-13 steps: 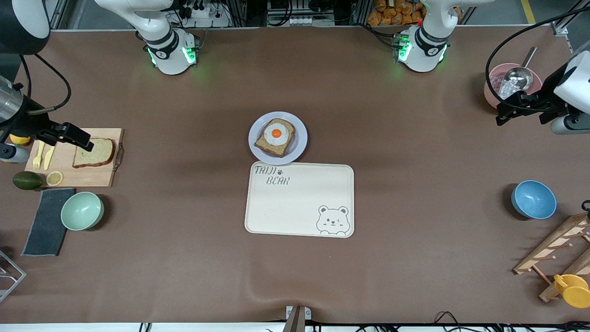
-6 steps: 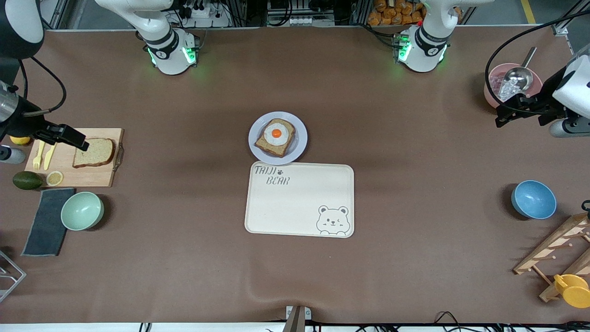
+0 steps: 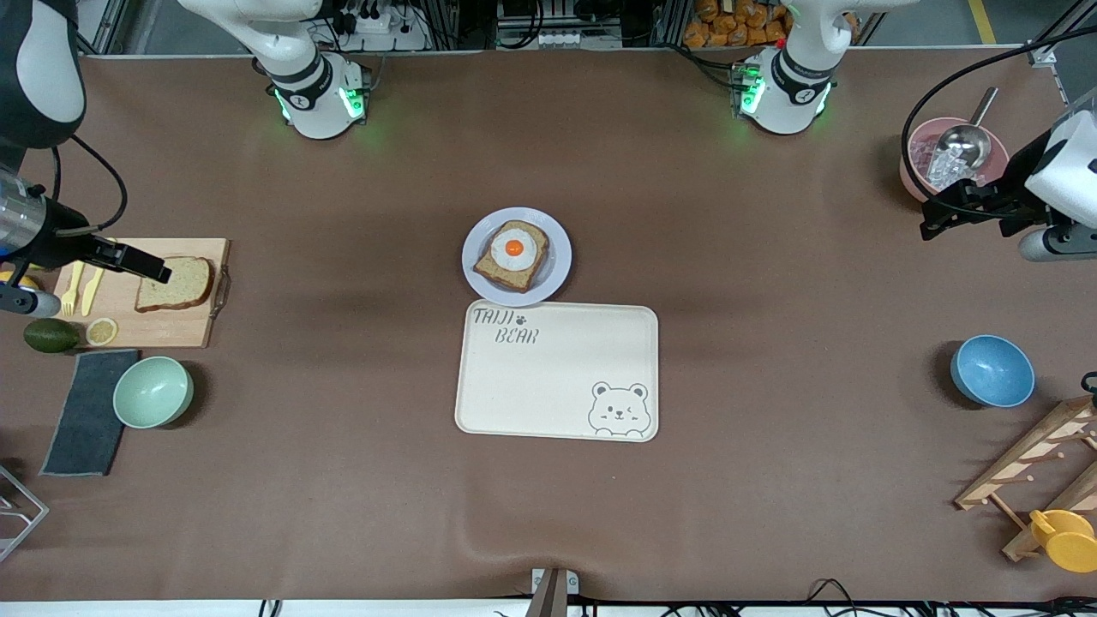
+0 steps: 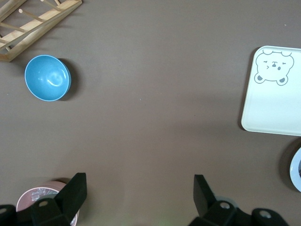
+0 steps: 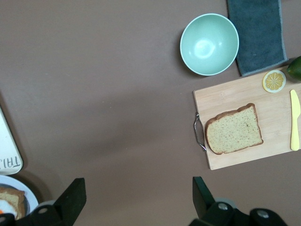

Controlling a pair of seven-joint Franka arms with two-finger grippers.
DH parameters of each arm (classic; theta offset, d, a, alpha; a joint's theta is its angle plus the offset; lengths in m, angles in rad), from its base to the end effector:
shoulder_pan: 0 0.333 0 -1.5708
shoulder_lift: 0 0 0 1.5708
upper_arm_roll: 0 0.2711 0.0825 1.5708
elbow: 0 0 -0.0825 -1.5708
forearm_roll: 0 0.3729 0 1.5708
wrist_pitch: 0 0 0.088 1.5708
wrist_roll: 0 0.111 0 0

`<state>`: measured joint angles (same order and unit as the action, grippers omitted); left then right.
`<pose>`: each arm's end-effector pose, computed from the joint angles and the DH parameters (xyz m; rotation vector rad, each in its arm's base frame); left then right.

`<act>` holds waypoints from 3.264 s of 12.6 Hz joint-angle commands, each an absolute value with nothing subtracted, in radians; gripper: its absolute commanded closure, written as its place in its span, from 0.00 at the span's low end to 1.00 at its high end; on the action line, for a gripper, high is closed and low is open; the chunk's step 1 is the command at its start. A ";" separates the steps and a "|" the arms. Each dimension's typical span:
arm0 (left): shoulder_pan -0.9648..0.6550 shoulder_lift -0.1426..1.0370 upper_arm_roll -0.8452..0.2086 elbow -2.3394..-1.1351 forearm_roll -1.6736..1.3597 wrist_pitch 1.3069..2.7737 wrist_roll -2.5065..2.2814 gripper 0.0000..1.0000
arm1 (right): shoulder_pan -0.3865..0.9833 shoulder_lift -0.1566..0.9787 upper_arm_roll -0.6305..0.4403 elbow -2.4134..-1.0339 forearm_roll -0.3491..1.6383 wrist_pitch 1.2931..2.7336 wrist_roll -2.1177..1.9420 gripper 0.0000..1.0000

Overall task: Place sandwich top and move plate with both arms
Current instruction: 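Move the right gripper toward the bread slice on the cutting board, then lower the right gripper and grasp the bread slice by its edge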

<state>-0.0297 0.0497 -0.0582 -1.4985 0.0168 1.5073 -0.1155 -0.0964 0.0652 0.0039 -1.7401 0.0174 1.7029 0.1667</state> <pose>0.5483 -0.0456 0.5761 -3.1227 -0.0442 0.0612 0.5558 -0.0499 0.4723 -3.0970 0.4086 0.1610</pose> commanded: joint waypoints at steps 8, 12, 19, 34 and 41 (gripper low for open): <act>-0.047 0.064 -0.064 -1.488 -0.002 1.503 -0.101 0.00 | -0.342 0.106 0.012 -1.956 0.162 1.910 -0.138 0.04; -0.046 0.063 -0.064 -1.493 -0.002 1.503 -0.101 0.00 | -0.446 0.188 0.012 -1.954 0.173 1.954 -0.294 0.06; -0.041 0.063 -0.064 -1.488 -0.002 1.506 -0.100 0.00 | -0.552 0.303 0.012 -1.965 0.190 2.060 -0.524 0.16; -0.040 0.063 -0.063 -1.489 -0.003 1.508 -0.100 0.00 | -0.695 0.469 0.014 -1.983 0.222 2.207 -0.942 0.42; -0.037 0.066 -0.063 -1.493 -0.003 1.509 -0.100 0.00 | -0.704 0.500 0.015 -1.983 0.222 2.210 -0.956 0.52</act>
